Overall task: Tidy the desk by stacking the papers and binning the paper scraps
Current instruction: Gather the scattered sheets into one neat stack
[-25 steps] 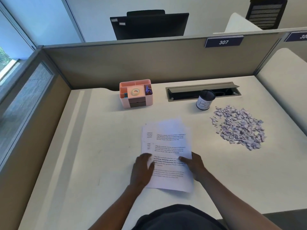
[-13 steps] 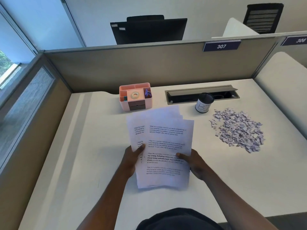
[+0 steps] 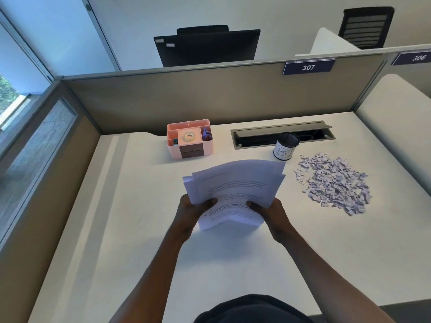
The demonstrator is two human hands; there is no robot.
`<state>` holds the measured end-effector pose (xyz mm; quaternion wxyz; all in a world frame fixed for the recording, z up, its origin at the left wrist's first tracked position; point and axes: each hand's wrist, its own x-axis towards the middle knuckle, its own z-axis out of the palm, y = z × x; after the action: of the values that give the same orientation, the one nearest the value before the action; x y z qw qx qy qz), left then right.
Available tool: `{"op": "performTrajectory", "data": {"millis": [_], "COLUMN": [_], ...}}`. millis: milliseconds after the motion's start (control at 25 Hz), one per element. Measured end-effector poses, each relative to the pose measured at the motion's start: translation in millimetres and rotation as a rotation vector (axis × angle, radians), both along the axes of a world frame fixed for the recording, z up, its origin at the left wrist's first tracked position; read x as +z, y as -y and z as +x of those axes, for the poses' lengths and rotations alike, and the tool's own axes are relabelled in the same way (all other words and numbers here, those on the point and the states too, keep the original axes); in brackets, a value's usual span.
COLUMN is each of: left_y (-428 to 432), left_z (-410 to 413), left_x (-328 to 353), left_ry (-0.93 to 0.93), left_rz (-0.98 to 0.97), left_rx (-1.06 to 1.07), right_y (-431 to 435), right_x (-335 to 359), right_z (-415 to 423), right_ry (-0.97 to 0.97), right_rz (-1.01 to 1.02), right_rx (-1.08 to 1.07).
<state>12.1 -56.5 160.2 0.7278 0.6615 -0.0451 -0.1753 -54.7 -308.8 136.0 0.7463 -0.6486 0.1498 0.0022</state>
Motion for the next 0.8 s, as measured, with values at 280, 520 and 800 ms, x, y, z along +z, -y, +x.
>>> {"op": "performTrajectory", "data": {"millis": [280, 520, 800], "left_y": [3, -3, -7], "left_z": [-2, 5, 12], "left_x": [-5, -3, -3], "left_ry": [0.032, 0.047, 0.076], "left_rz": [0.09, 0.071, 0.16], "left_rx": [-0.016, -0.032, -0.064], "right_y": [-6, -13, -6], "right_x": [8, 18, 29], "right_z": [0, 2, 10], "right_ry": [0.004, -0.006, -0.015], "right_rz": [-0.063, -0.11, -0.1], "right_rx": [0.079, 0.062, 0.051]}}
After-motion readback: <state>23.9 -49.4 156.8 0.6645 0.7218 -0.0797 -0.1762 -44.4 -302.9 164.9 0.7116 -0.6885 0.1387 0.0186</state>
